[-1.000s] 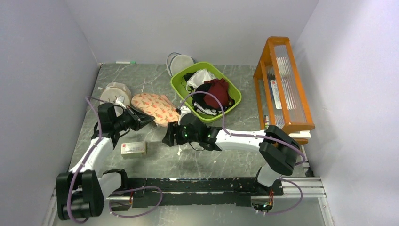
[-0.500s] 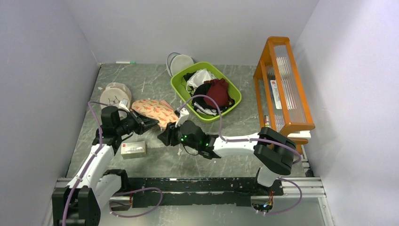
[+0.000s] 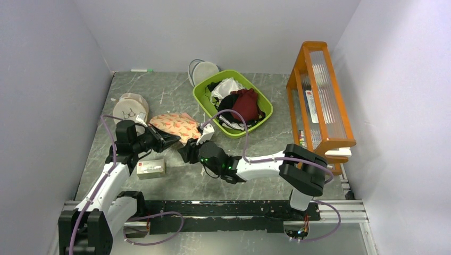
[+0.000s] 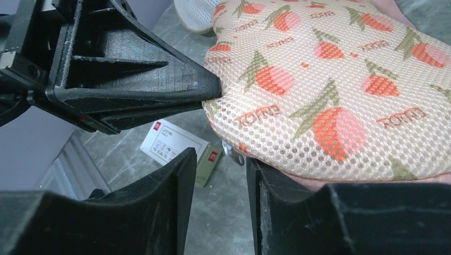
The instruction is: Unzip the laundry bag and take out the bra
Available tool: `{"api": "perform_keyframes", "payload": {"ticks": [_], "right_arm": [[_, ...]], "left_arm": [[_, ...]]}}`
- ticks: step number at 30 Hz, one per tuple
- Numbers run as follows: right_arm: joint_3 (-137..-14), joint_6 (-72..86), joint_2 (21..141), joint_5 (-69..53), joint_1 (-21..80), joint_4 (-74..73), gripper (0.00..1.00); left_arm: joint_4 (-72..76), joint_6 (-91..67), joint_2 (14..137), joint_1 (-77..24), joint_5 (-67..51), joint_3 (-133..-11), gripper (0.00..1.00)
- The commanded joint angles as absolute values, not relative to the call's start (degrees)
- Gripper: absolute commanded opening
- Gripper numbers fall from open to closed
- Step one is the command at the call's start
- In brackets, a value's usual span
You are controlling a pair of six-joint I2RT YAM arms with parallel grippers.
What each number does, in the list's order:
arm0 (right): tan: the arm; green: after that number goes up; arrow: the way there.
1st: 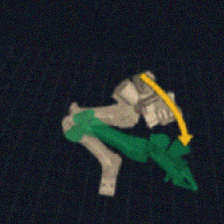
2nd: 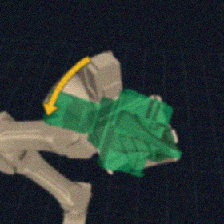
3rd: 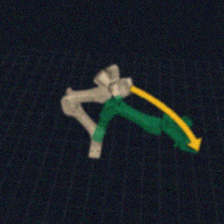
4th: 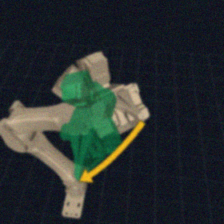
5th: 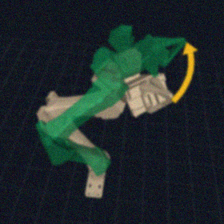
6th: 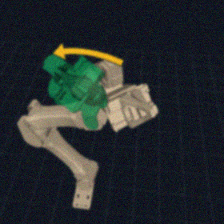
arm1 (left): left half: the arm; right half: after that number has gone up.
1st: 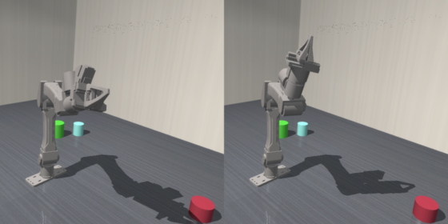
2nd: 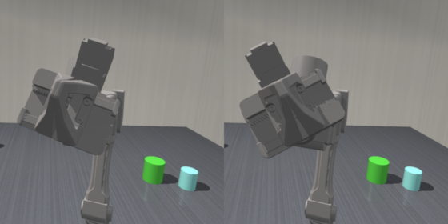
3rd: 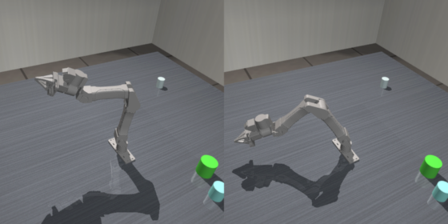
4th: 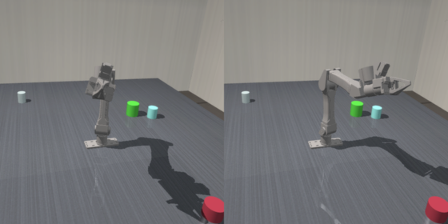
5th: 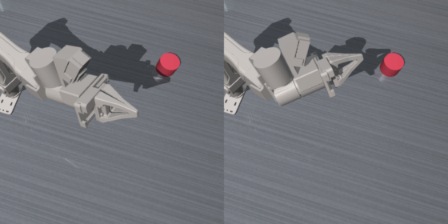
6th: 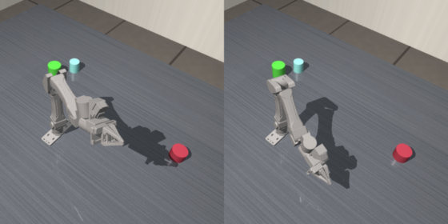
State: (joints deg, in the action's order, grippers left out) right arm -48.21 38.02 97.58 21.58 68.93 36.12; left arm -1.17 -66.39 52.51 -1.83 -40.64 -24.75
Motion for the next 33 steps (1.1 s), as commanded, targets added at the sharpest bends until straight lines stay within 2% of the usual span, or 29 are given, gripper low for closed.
{"api": "perform_keyframes", "payload": {"ticks": [1,4,9,13,27,30,33], "right_arm": [[-50.17,36.59,99.12,25.29,69.1,38.78,0.38],[-50.59,36.76,99.52,26.08,69.06,38.53,0.35],[-51.41,37.31,99.77,27.55,69.08,37.51,0.18],[-50.13,39.09,98.34,28.46,69.11,34.51,0.0],[-39.58,35.85,88.96,32.16,67.83,25.11,0.0],[-37.83,34.45,88.59,27.47,64.4,23.95,0.0],[-36.02,30.94,88.78,16.95,59.11,25.24,0.0]], "left_arm": [[0.45,-67.34,52.62,-2.59,-41.47,-24.16,0.07],[0.96,-67.27,53.01,-2.72,-41.74,-24.09,0.07],[0.19,-66.68,52.91,-2.81,-41.47,-23.95,0.07],[-0.76,-65.76,53.14,-2.81,-41.15,-24.34,0.07],[-7.0,-59.76,55.31,-2.64,-38.25,-27.52,0.07],[-11.48,-56.93,55.02,-2.64,-34.84,-28.92,0.07],[-16.05,-54.18,54.56,-2.24,-31.45,-29.76,0.07]]}}
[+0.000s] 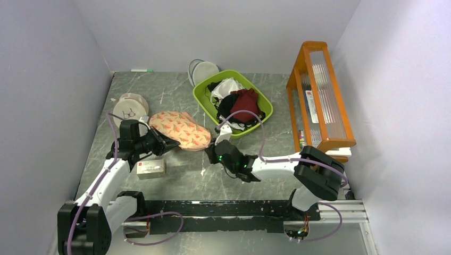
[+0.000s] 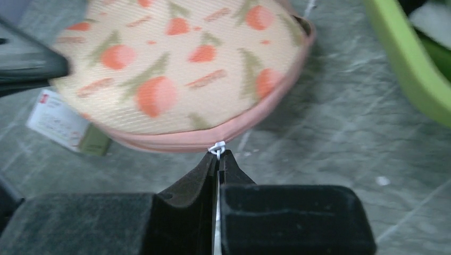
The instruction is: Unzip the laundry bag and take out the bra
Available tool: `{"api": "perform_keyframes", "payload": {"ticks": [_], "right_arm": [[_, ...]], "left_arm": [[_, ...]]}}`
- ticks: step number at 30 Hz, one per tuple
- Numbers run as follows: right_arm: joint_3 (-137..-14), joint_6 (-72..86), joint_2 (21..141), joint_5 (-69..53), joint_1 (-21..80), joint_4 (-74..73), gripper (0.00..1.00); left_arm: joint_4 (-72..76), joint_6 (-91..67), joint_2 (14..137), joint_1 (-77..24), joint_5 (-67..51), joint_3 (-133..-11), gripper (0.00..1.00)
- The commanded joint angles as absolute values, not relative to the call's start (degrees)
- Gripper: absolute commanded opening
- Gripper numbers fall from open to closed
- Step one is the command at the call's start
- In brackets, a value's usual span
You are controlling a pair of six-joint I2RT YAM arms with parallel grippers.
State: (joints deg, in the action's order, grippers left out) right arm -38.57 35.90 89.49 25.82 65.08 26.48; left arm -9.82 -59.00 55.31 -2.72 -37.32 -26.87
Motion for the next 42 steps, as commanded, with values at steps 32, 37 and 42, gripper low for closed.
{"api": "perform_keyframes", "payload": {"ticks": [32,37,42], "right_arm": [[-38.01,32.01,86.94,-5.76,55.52,29.4,0.0],[-37.63,32.39,87.05,-7.95,55.48,29.79,0.0],[-37.8,32.35,87.76,-9.09,55.46,29.64,0.0]], "left_arm": [[-35.34,-38.21,60.53,-38.52,3.91,-47.77,0.8],[-36.61,-37.84,66.54,-44.47,10.85,-51.16,0.78],[-34.5,-37.08,69.36,-45.16,10.07,-49.79,0.66]]}}
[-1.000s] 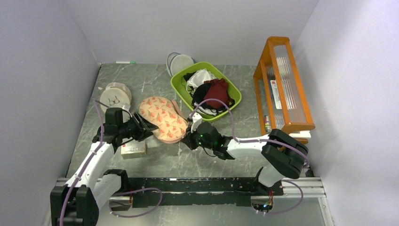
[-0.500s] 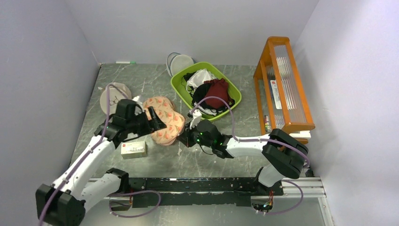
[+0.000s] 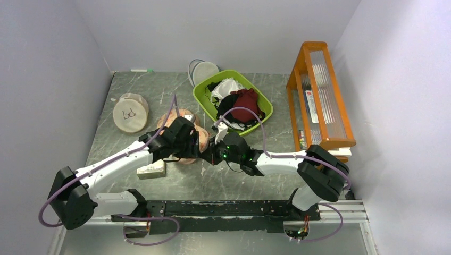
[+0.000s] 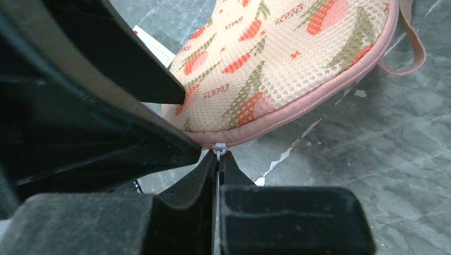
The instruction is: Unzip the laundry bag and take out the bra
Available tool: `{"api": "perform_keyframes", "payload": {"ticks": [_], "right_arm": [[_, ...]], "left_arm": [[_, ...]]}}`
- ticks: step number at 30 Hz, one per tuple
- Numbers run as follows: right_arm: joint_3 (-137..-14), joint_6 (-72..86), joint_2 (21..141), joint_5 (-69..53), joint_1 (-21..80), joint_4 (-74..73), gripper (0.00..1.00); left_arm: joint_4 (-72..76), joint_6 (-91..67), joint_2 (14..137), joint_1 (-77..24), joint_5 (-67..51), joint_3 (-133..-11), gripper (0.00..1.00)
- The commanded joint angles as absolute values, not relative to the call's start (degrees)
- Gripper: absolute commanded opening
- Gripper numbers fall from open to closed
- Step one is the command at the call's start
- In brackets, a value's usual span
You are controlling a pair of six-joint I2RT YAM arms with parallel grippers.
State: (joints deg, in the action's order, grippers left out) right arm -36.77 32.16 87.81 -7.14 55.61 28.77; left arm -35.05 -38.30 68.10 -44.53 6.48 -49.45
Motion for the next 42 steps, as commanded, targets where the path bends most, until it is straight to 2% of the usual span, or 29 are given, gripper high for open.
{"api": "perform_keyframes", "payload": {"ticks": [1,7,16,19,32,38,40,42], "right_arm": [[-37.75,32.31,87.82,-9.37,55.47,29.78,0.0],[-37.43,32.14,88.3,-9.63,55.47,29.59,0.0],[-36.22,32.0,88.94,-8.13,55.5,27.18,0.0],[-35.34,31.34,88.49,-6.68,55.5,25.99,0.0],[-31.38,23.22,86.42,-3.92,46.37,20.33,0.0],[-29.3,22.59,84.7,-13.76,47.6,23.5,0.0],[-28.43,24.52,84.43,-14.51,49.29,25.83,0.0],[-27.84,27.02,84.3,-14.58,50.88,27.89,0.0]], "left_arm": [[-34.25,-36.86,69.79,-45.25,10.03,-49.6,0.64],[-32.83,-36.26,71.62,-45.31,9.36,-49.28,0.48],[-33.03,-37.05,71.01,-45.35,9.55,-47.03,0.13],[-33.19,-38.17,70.05,-45.35,8.48,-45.57,0.07],[-38.31,-48.83,65.91,-45.35,12.9,-40.13,0.07],[-37.27,-46.66,63.92,-45.35,10.93,-40.44,0.08],[-36.58,-45.02,62.33,-45.35,9.69,-41.19,0.28],[-34.84,-43.53,59.93,-45.43,8.11,-41.66,0.53]]}}
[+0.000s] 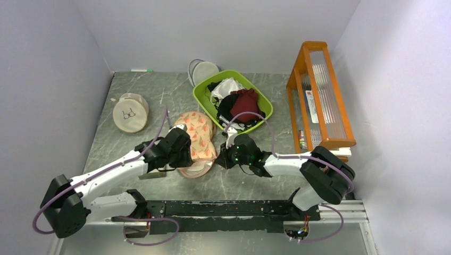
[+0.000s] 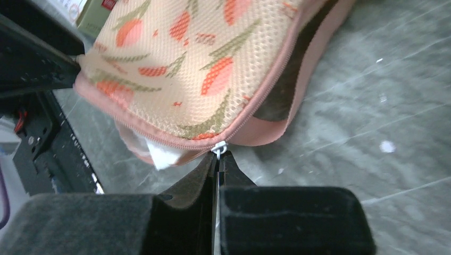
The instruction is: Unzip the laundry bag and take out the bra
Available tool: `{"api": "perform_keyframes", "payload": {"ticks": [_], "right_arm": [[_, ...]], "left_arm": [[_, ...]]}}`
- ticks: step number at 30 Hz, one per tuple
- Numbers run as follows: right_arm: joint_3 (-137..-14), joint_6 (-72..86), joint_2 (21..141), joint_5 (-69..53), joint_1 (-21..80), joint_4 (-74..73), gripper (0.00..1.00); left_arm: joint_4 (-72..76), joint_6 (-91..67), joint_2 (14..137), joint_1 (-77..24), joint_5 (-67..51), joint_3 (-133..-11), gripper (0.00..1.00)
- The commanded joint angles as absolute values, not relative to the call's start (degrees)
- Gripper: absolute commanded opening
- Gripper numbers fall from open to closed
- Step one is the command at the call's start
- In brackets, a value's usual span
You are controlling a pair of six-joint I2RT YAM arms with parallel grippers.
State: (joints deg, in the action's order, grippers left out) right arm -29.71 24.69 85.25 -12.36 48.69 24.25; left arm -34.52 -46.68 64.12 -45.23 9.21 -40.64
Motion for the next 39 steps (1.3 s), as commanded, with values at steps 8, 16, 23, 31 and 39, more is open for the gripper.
{"api": "perform_keyframes", "payload": {"ticks": [8,16,23,31,39], "right_arm": [[-27.27,33.55,84.2,-15.22,52.48,34.61,0.0],[-26.95,35.68,85.06,-17.04,52.56,36.96,0.0],[-26.08,36.7,85.76,-17.83,52.96,38.4,0.0],[-26.74,36.78,86.17,-18.03,53.68,38.5,0.0],[-24.97,37.12,84.4,-16.31,53.81,37.01,0.0]], "left_arm": [[-28.03,-38.34,57.61,-46.05,-1.02,-43.31,0.86],[-26.29,-36.62,65.43,-49.16,-0.73,-44.43,0.86],[-26.08,-36.89,68.77,-50.14,1.43,-43.56,0.75],[-24.46,-38.23,71.66,-50.62,0.56,-40.81,0.63],[-27.59,-38.28,72.13,-50.55,5.06,-41.33,0.35]]}}
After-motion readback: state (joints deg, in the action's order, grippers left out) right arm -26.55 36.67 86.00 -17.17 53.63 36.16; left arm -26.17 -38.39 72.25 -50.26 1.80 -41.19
